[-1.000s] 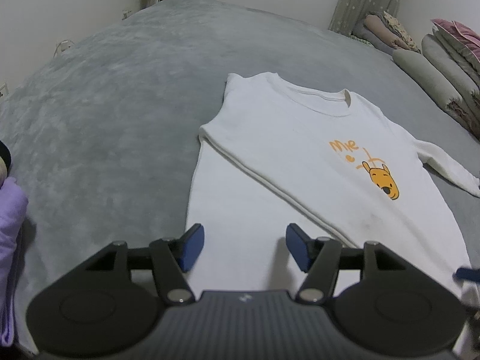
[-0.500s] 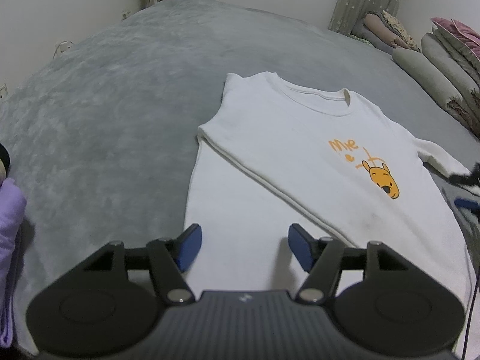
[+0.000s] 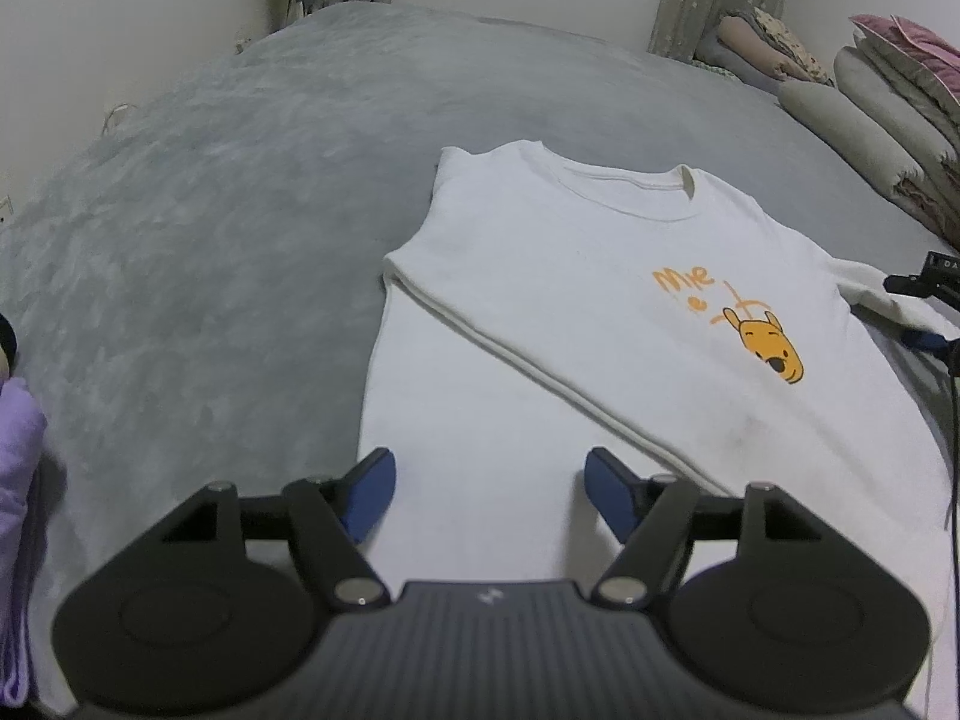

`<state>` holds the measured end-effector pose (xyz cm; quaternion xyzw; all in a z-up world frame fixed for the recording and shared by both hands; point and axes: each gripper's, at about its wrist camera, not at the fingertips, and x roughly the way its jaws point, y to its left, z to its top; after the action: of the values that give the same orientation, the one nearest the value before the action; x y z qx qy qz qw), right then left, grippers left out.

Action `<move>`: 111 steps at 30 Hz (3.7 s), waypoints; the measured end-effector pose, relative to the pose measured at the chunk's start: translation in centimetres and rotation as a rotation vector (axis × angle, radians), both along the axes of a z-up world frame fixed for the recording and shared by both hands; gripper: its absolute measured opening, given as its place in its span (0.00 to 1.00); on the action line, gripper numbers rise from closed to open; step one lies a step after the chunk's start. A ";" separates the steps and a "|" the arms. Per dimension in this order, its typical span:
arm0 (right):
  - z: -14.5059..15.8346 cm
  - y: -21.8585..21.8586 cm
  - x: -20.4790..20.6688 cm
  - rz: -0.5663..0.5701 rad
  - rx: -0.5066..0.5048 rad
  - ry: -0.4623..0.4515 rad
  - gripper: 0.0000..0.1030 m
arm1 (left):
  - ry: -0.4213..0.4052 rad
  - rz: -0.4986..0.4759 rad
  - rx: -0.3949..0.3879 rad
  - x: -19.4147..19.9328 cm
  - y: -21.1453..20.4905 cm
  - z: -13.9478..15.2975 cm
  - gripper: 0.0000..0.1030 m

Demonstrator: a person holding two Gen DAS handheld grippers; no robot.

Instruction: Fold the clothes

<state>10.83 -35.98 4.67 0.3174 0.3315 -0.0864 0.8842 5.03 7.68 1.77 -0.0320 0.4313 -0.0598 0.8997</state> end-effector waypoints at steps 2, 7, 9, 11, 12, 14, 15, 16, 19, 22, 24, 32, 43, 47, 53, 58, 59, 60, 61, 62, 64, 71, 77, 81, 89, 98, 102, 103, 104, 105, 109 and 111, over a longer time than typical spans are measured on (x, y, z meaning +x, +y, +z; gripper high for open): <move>-0.3 -0.8 -0.2 -0.034 0.029 -0.006 0.47 | 0.000 0.001 -0.002 0.0 0.0 0.0 0.67; -0.2 -1.1 -0.8 -0.090 -0.038 -0.004 0.14 | 0.000 0.000 -0.003 0.1 0.0 0.0 0.67; 0.7 0.9 -0.8 -0.025 -0.206 -0.023 0.09 | 0.000 0.002 -0.005 0.1 0.1 0.0 0.67; 2.2 4.2 -0.9 0.075 -0.403 -0.091 0.08 | -0.001 0.006 -0.011 0.1 0.2 0.0 0.67; 3.1 5.8 -1.2 0.142 -0.481 -0.144 0.08 | -0.001 0.009 -0.014 0.1 0.2 0.1 0.67; 4.7 10.1 -2.4 0.310 -0.610 -0.258 0.08 | -0.002 0.014 -0.020 0.1 0.3 0.1 0.67; 5.5 12.4 -3.1 0.397 -0.672 -0.315 0.08 | -0.003 0.021 -0.031 0.1 0.4 0.1 0.67; 5.7 15.1 -4.1 0.510 -0.753 -0.358 0.08 | -0.005 0.031 -0.048 0.2 0.7 0.3 0.67; 4.9 23.6 -7.7 0.890 -1.037 -0.445 0.08 | -0.016 0.074 -0.104 0.3 2.0 1.1 0.67; 0.7 30.2 -11.4 1.251 -1.371 -0.364 0.11 | -0.036 0.122 -0.129 0.4 3.6 1.8 0.68; -2.3 32.2 -12.9 1.357 -1.536 -0.310 0.20 | -0.042 0.147 -0.134 0.6 4.4 2.1 0.69; 1.0 31.1 -11.4 1.256 -1.350 -0.326 0.42 | -0.024 0.124 -0.174 0.8 4.4 2.2 0.69; 3.9 22.2 -3.1 0.711 -0.085 -0.073 0.59 | -0.022 0.145 -0.180 1.1 4.6 2.2 0.69; 2.8 23.7 -3.2 0.671 -0.208 -0.117 0.31 | -0.022 0.147 -0.191 1.0 4.9 2.4 0.69; 4.3 29.5 -11.5 1.124 -0.717 -0.460 0.07 | -0.017 0.246 -0.278 1.4 8.4 3.0 0.70; 2.1 34.1 -18.6 1.623 -1.112 -0.437 0.11 | -0.013 0.305 -0.299 1.6 10.0 2.9 0.70; 1.4 34.5 -19.1 1.649 -1.158 -0.426 0.12 | -0.009 0.298 -0.300 1.7 9.8 2.8 0.70; 1.3 34.5 -19.1 1.654 -1.146 -0.429 0.12 | -0.005 0.287 -0.300 1.7 9.6 2.8 0.70; 1.9 34.0 -18.6 1.652 -1.083 -0.413 0.12 | -0.002 0.273 -0.298 1.7 9.3 2.8 0.70; 2.6 33.4 -18.0 1.648 -1.009 -0.389 0.13 | -0.001 0.260 -0.295 1.6 8.9 2.8 0.70; 4.0 31.4 -16.9 1.622 -0.888 -0.386 0.19 | 0.001 0.241 -0.286 1.5 8.3 2.7 0.71; 5.4 23.7 -11.5 1.049 -0.967 -0.301 0.42 | 0.011 0.206 -0.267 1.3 7.0 2.3 0.71; 0.6 22.8 -8.3 0.910 -1.252 -0.123 0.39 | 0.025 0.195 -0.245 1.5 6.3 1.7 0.72; 0.1 24.4 -5.6 0.892 -1.174 -0.163 0.32 | 0.029 0.170 -0.231 1.3 5.6 1.4 0.72; 1.5 19.2 -2.0 0.690 -0.774 -0.169 0.17 | 0.031 0.166 -0.217 1.5 5.5 1.2 0.72; 0.5 9.1 -0.7 0.446 -0.282 -0.133 0.21 | 0.036 0.157 -0.185 1.7 5.2 0.7 0.72; 0.5 7.3 -0.8 0.415 -0.185 -0.110 0.32 | 0.037 0.158 -0.189 1.7 5.4 0.6 0.72; 0.7 7.7 -0.9 0.440 -0.255 -0.098 0.32 | 0.037 0.159 -0.191 1.7 5.4 0.6 0.72; 0.9 8.2 -1.0 0.457 -0.319 -0.092 0.32 | 0.037 0.161 -0.191 1.7 5.4 0.6 0.72; 1.0 8.7 -1.2 0.469 -0.375 -0.089 0.33 | 0.036 0.161 -0.191 1.8 5.4 0.6 0.72; 1.5 9.9 -1.6 0.490 -0.488 -0.087 0.34 | 0.035 0.160 -0.190 1.8 5.2 0.6 0.72; 1.7 10.0 -1.5 0.492 -0.520 -0.069 0.37 | 0.036 0.158 -0.191 1.8 5.2 0.6 0.72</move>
<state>9.28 -25.94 6.39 -0.0050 0.3348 0.0583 0.9405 6.84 12.87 2.38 -0.1526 0.4357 -0.0292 0.8866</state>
